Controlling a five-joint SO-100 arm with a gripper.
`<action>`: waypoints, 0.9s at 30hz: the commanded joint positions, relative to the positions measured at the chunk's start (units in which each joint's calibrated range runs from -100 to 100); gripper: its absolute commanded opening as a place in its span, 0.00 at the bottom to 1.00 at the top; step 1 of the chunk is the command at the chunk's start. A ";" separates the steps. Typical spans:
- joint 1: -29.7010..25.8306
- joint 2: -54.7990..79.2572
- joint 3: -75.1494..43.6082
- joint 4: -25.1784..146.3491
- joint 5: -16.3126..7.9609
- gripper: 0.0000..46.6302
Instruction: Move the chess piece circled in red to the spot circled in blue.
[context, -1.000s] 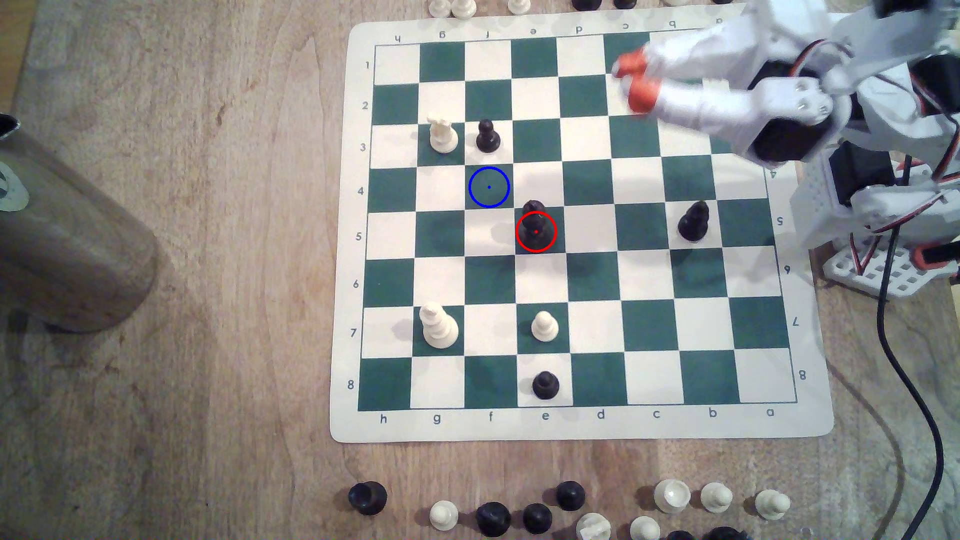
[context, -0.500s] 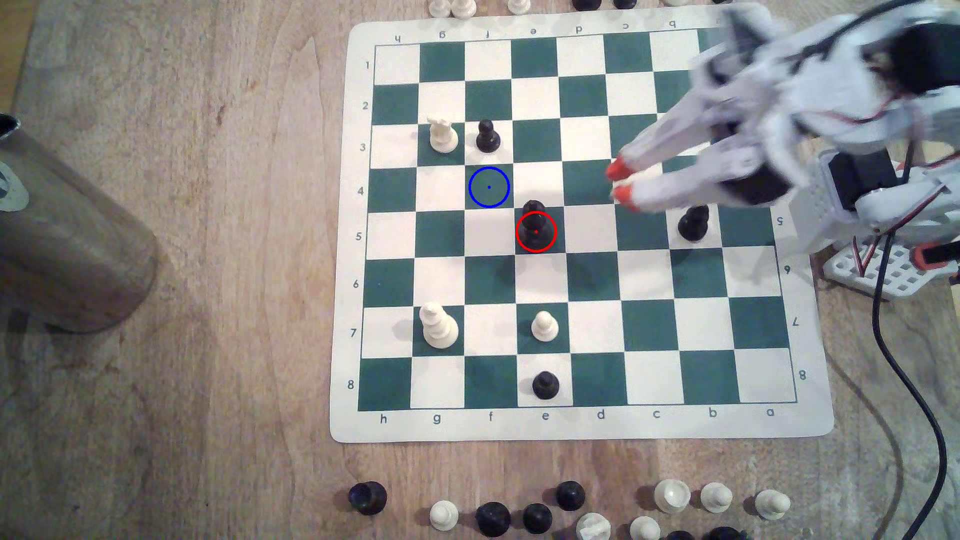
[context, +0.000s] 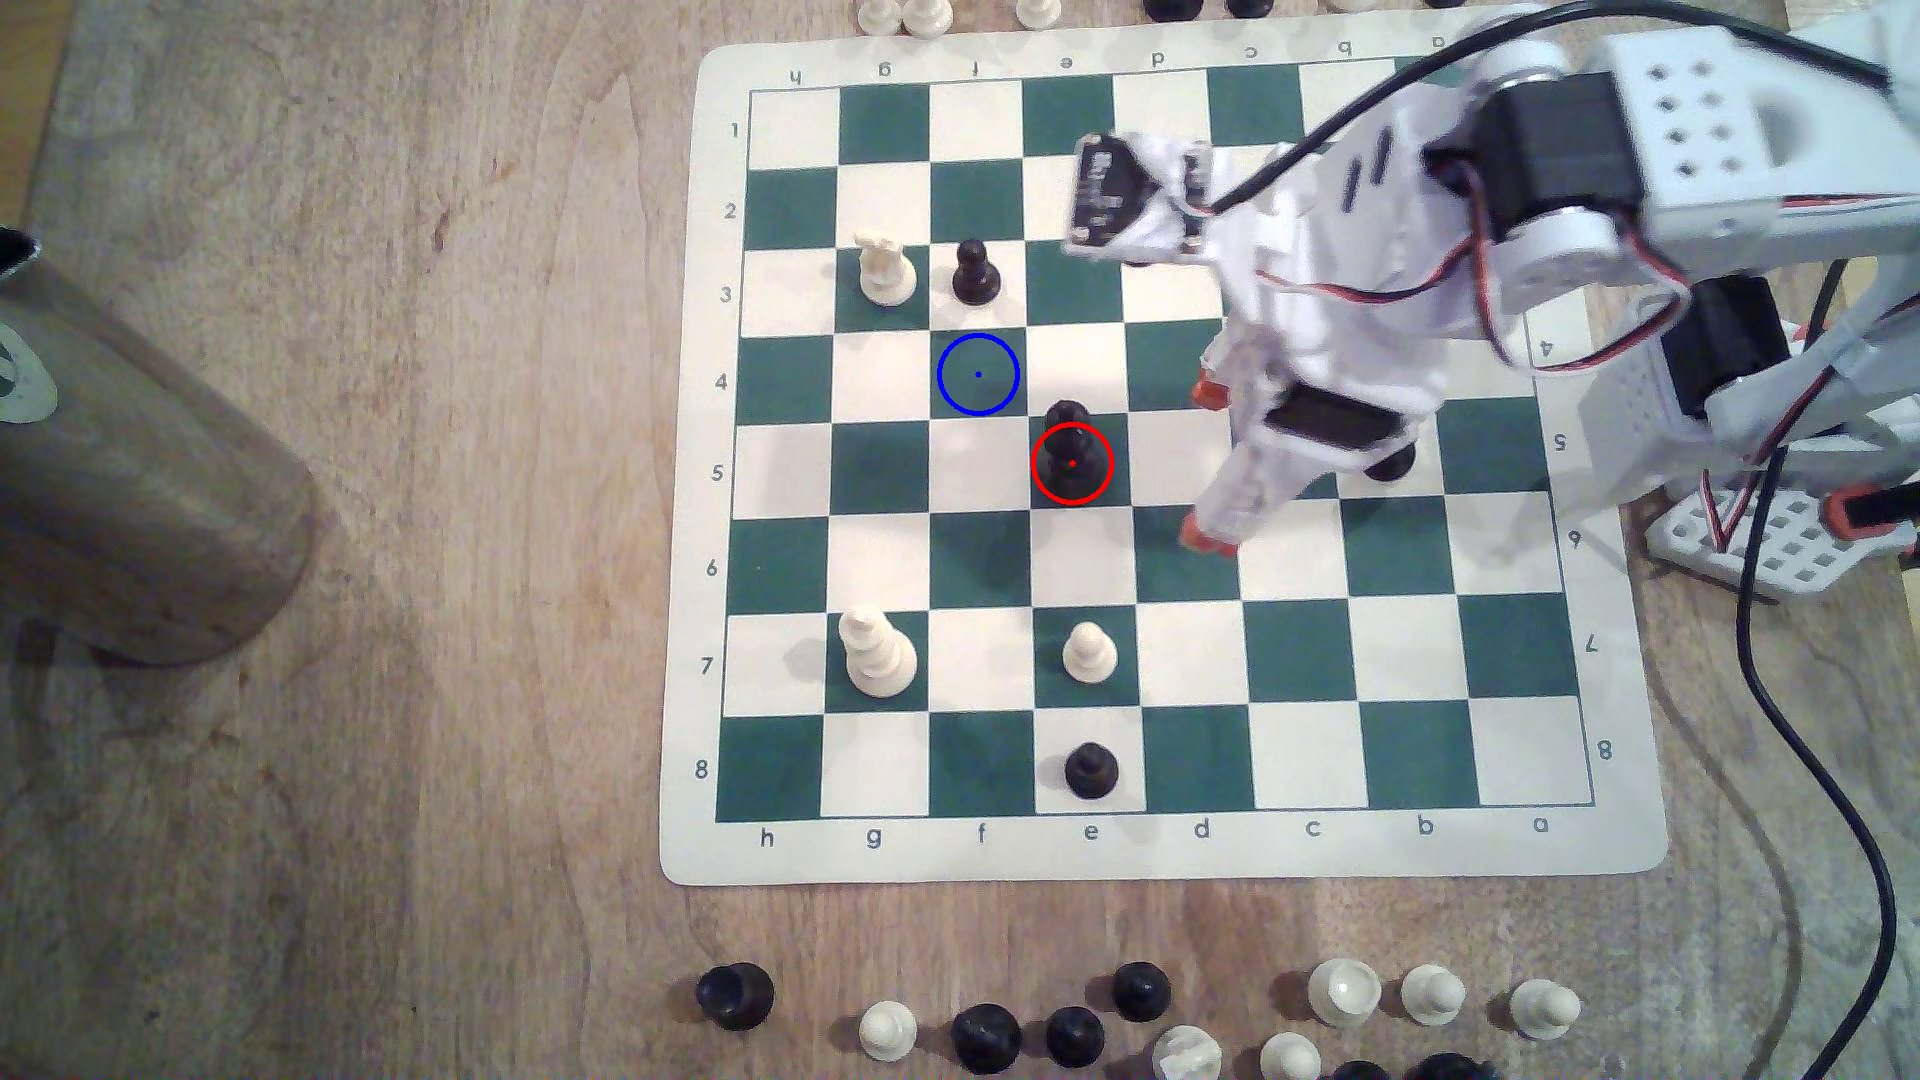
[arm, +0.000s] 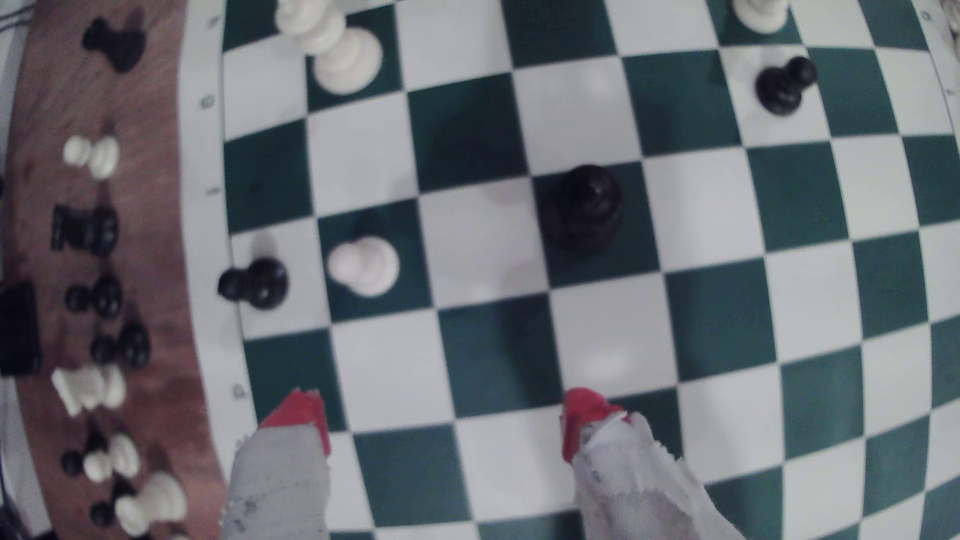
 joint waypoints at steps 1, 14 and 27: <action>1.91 6.79 -8.09 -3.50 -0.73 0.54; 5.27 20.12 -12.17 -10.22 0.20 0.53; 5.66 23.00 -12.08 -9.72 1.03 0.46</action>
